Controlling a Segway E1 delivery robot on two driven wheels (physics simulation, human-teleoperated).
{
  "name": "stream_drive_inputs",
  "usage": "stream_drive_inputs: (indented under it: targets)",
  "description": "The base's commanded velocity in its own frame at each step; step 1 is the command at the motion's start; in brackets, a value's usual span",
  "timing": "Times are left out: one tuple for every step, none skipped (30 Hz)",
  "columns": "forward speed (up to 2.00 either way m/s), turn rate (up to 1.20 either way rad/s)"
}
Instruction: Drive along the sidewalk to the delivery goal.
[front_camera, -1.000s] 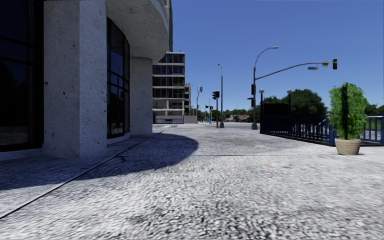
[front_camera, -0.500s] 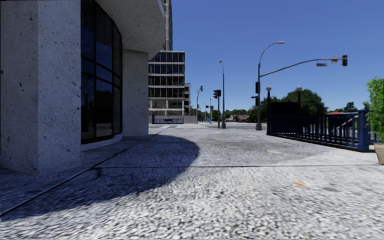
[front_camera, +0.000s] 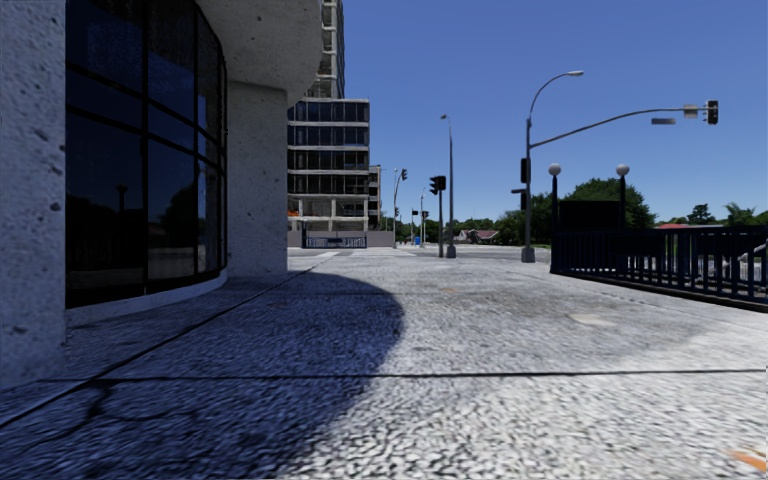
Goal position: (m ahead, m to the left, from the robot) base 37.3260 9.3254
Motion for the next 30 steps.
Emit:
stream_drive_inputs:
  targets:
    - [2.0, 0.0]
    - [2.0, 0.0]
    - [2.0, 0.0]
    - [2.0, 0.0]
    - [2.0, 0.0]
    - [2.0, 0.0]
    - [2.0, 0.0]
    - [2.0, 0.0]
    - [2.0, 0.0]
    - [2.0, 0.0]
    - [2.0, 0.0]
    - [2.0, 0.0]
    - [2.0, 0.0]
    - [2.0, 0.0]
    - [2.0, 0.0]
    - [2.0, 0.0]
    - [2.0, 0.0]
    - [2.0, 0.0]
    - [2.0, 0.0]
    - [2.0, 0.0]
    - [2.0, 0.0]
    - [2.0, 0.0]
    - [2.0, 0.0]
    - [2.0, 0.0]
    - [2.0, 0.0]
    - [2.0, 0.0]
    - [2.0, 0.0]
    - [2.0, 0.0]
    - [2.0, 0.0]
    - [2.0, 0.0]
